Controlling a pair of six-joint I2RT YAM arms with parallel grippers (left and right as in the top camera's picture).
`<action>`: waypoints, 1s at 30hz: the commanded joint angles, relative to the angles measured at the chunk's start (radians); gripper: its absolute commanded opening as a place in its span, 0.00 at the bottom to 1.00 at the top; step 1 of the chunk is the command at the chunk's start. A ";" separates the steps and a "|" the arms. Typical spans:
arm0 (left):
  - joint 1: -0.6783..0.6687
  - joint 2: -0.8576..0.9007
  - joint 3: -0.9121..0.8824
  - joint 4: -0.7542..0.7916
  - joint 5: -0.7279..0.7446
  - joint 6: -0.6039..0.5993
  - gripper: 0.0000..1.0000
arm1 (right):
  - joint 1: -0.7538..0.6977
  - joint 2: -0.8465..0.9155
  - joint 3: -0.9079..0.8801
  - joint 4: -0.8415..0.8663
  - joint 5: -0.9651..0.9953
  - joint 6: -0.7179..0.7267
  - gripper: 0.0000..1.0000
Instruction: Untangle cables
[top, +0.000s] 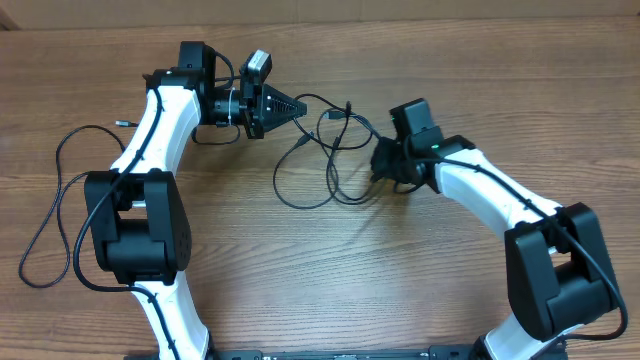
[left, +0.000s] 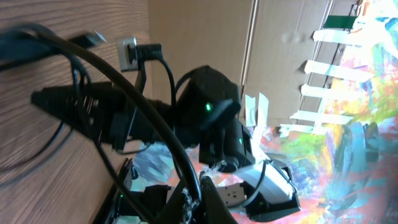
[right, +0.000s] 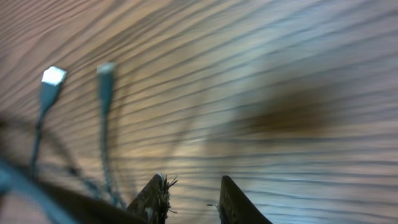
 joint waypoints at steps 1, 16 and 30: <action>0.000 -0.008 0.021 -0.002 0.027 -0.006 0.04 | -0.070 0.002 0.000 -0.029 0.063 0.034 0.24; 0.034 -0.008 0.021 -0.005 0.026 0.032 0.04 | -0.314 0.003 0.000 -0.272 0.315 0.029 0.20; 0.035 -0.008 0.020 -0.322 -0.446 0.346 0.04 | -0.364 0.003 0.000 -0.274 0.172 -0.031 0.27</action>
